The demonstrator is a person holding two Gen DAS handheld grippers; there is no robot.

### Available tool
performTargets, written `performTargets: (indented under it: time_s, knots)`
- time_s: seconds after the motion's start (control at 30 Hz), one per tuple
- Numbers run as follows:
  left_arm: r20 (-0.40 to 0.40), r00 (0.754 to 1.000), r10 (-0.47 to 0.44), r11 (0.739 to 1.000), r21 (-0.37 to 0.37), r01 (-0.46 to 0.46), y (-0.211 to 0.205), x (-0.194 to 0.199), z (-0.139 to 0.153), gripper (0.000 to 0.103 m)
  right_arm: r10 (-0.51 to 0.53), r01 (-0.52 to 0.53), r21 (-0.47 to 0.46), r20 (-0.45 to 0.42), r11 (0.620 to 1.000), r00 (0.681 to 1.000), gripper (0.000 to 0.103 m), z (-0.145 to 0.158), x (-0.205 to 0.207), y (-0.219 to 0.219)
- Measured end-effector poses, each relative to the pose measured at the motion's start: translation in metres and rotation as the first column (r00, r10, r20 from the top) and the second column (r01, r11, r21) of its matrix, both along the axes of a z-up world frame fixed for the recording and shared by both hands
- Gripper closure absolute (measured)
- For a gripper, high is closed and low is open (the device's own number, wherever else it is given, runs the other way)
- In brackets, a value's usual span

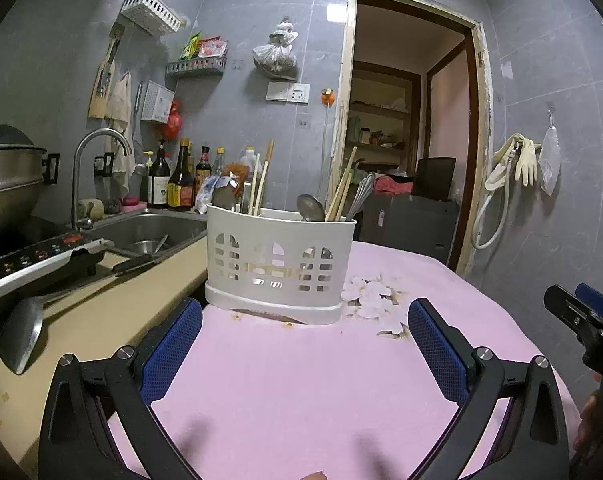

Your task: Organize utensils

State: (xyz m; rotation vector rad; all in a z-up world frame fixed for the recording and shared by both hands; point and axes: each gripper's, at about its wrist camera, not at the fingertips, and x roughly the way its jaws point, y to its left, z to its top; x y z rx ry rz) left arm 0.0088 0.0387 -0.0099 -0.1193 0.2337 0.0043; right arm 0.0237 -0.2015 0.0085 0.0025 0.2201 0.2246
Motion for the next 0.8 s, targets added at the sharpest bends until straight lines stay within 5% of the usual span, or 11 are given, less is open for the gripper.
performTargets:
  time_s: [0.8]
  knots:
    - [0.005, 1.000, 0.002, 1.000, 0.002, -0.002, 0.0026, -0.0023, 0.0010, 0.002, 0.005, -0.005, -0.008, 0.003, 1.000, 1.000, 0.000, 0.0003, -0.0007, 0.0012]
